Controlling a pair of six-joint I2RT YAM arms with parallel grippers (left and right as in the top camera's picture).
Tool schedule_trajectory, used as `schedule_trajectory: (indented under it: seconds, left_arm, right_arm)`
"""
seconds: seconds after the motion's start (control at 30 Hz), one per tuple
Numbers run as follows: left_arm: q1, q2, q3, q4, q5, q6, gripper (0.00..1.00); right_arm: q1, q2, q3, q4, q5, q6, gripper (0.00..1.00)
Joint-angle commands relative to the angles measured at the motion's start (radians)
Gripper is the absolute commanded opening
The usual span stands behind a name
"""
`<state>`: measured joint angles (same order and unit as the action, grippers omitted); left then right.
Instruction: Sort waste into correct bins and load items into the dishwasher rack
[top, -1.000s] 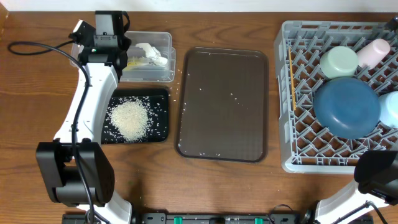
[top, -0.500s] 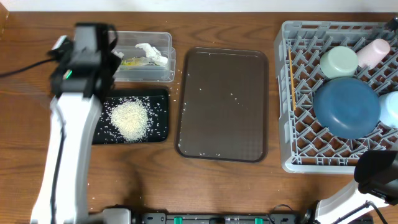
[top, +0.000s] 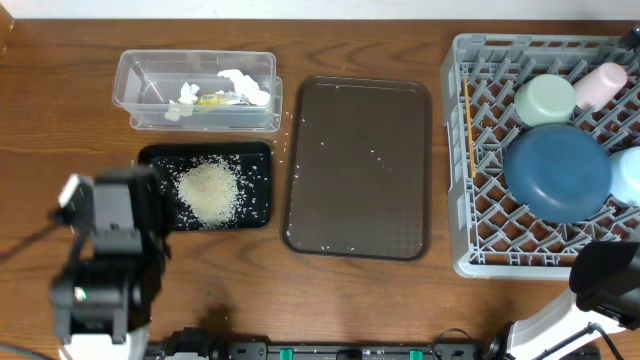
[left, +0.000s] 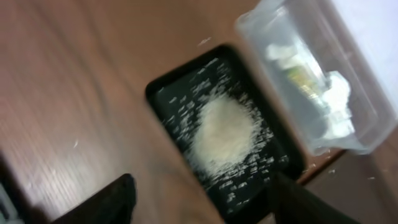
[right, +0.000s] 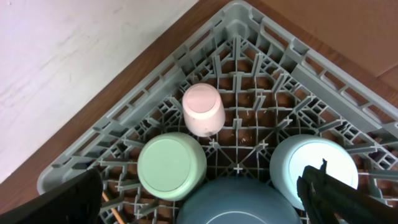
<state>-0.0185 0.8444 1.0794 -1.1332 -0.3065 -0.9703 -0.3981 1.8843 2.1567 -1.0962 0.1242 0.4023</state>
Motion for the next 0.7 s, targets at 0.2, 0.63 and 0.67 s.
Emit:
schedule_trajectory:
  seconds: [0.2, 0.63, 0.67]
  left_arm:
    - [0.000, -0.148, -0.109, -0.037, 0.009, -0.161, 0.86]
    - [0.000, -0.135, -0.114, -0.156, 0.086, -0.136, 0.93]
    - [0.000, -0.132, -0.118, -0.161, 0.087, -0.119, 0.95]
  right_arm:
    - [-0.001, 0.000, -0.002, 0.000, 0.006, 0.009, 0.99]
    - [-0.001, 0.000, -0.002, 0.000, 0.006, 0.009, 0.99]
    - [-0.001, 0.000, -0.002, 0.000, 0.006, 0.009, 0.99]
